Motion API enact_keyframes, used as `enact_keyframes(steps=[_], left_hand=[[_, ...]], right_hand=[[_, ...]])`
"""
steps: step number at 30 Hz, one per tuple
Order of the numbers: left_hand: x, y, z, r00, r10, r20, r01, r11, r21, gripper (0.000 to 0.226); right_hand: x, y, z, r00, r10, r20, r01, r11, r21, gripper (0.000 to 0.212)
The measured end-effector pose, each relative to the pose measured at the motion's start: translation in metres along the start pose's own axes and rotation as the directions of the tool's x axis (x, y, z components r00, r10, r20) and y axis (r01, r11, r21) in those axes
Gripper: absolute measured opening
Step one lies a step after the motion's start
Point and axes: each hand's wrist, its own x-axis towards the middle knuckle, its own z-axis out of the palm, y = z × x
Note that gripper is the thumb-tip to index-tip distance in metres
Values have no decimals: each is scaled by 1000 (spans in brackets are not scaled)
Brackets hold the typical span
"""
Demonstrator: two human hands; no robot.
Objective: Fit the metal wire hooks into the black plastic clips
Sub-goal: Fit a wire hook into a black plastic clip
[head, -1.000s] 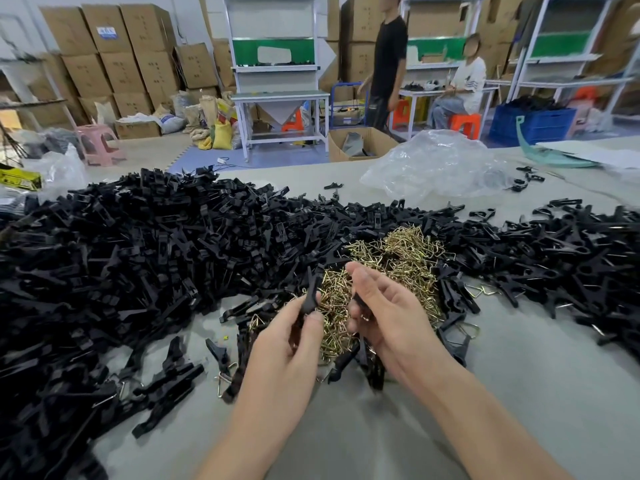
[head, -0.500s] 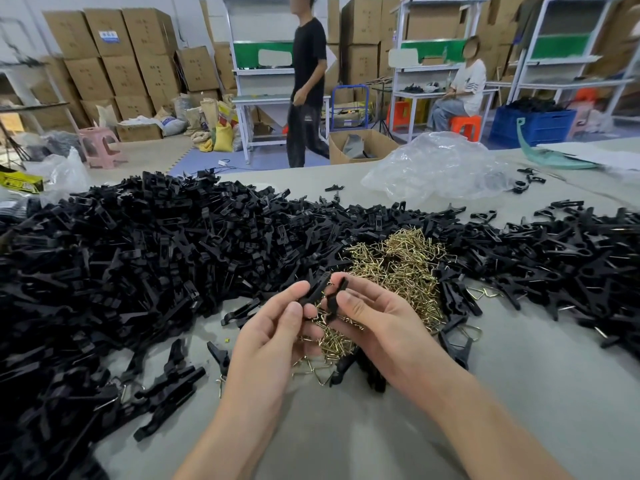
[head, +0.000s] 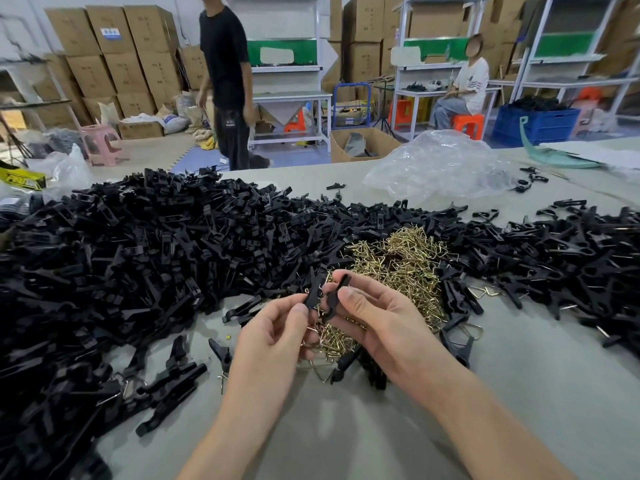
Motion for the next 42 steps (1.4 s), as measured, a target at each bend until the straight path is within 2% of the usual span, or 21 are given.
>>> enact_keyframes(steps=[3,6,14,20,24,26,27,32,36,39,42], left_hand=[[1,-1,-1,998,-19,-63,15,998,-56,16],[1,0,0,998,-27,-49,23,997,-71,23],[-2,-2,3,1000,18,3,-18,999,37,17],[-5,-3,2,994,108,16,-109,979,171,15],[-7,-2,-1,973,222,54,-227,906,358,18],[-8,-1,-1,956,281,83,-286,830,480,15],[-9,-2,0,949,299,102,-306,791,529,21],[-9,-4,1,936,342,85,-311,691,652,36],[-12,-4,4,939,334,80,-305,708,637,36],[-12,-3,5,950,308,56,-283,768,575,41],[-10,-3,3,954,295,48,-271,784,559,51]], right_hand=[[1,3,1,1000,0,-7,0,1000,-17,31],[0,3,1,1000,-5,-3,5,1000,-18,29],[0,3,1,1000,-7,10,7,1000,-19,25],[-1,4,-2,1000,-14,20,16,997,-71,23],[-3,3,-3,999,-19,30,22,995,-99,21],[-4,3,-2,999,-36,21,38,991,-127,20],[-4,3,-2,999,-49,11,50,988,-143,19],[-3,6,-3,995,-98,12,98,972,-212,19],[-3,7,-4,986,-161,38,163,913,-374,31],[-6,7,-3,980,-138,146,194,838,-510,24],[-5,7,-2,970,-202,136,244,811,-532,20]])
